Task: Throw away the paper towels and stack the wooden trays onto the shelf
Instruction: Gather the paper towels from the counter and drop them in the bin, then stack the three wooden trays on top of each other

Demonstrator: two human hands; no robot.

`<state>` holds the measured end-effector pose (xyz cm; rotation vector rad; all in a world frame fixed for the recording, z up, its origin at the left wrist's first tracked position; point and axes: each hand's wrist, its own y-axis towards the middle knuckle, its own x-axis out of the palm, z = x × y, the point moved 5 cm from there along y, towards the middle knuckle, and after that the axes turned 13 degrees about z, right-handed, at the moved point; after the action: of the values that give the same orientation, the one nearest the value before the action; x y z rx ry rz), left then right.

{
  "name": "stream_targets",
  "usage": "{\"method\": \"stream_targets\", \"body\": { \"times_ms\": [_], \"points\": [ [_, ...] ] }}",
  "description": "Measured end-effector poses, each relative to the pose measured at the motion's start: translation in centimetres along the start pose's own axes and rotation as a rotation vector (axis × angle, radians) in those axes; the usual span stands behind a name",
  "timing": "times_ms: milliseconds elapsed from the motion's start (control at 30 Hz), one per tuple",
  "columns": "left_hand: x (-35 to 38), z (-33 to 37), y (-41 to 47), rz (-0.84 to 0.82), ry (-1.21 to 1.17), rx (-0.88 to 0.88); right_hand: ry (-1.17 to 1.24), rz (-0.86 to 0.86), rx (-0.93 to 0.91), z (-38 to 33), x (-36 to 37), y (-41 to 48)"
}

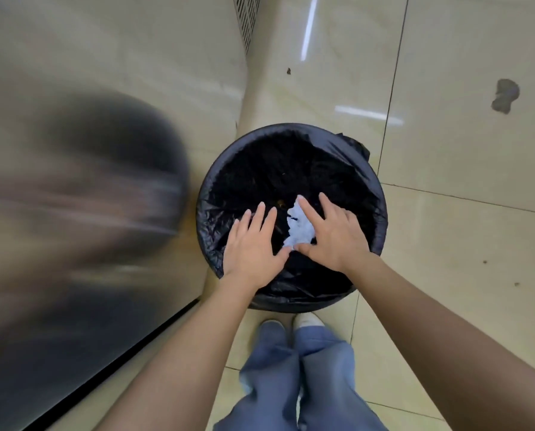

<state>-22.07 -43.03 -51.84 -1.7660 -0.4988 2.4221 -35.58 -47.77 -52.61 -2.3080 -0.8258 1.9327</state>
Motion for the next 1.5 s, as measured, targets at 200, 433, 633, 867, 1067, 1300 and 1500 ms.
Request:
{"method": "stream_targets", "body": {
  "times_ms": [200,433,633,867,1067,1300,1500],
  "points": [
    [-12.6,3.4,-2.7,0.143,-0.022,0.015,0.114,0.227,-0.023,-2.9,-14.2,-3.2],
    [-32.3,9.4,-6.4,0.404,-0.016,0.084,0.144,0.446,-0.121,-7.0,-33.9,-8.1],
    [-43.8,11.2,-9.8,0.613,-0.067,0.065,0.149,0.569,-0.21,-9.9,-45.0,-11.5],
    [-49.8,9.5,-15.6,0.776,-0.096,-0.055,0.148,0.621,-0.407,-15.7,-50.7,-13.8],
    [-53.5,3.4,-22.4,0.892,-0.109,-0.246,0.151,0.597,-0.604,-24.6,-51.9,-15.3],
    [-56.3,-7.4,-34.6,1.013,-0.038,-0.56,0.076,0.541,-0.859,-39.4,-49.8,-18.7],
    [-55.7,-17.3,-46.2,1.053,-0.041,-0.784,0.107,0.462,-0.997,-51.5,-45.5,-23.2]
  ]
}}
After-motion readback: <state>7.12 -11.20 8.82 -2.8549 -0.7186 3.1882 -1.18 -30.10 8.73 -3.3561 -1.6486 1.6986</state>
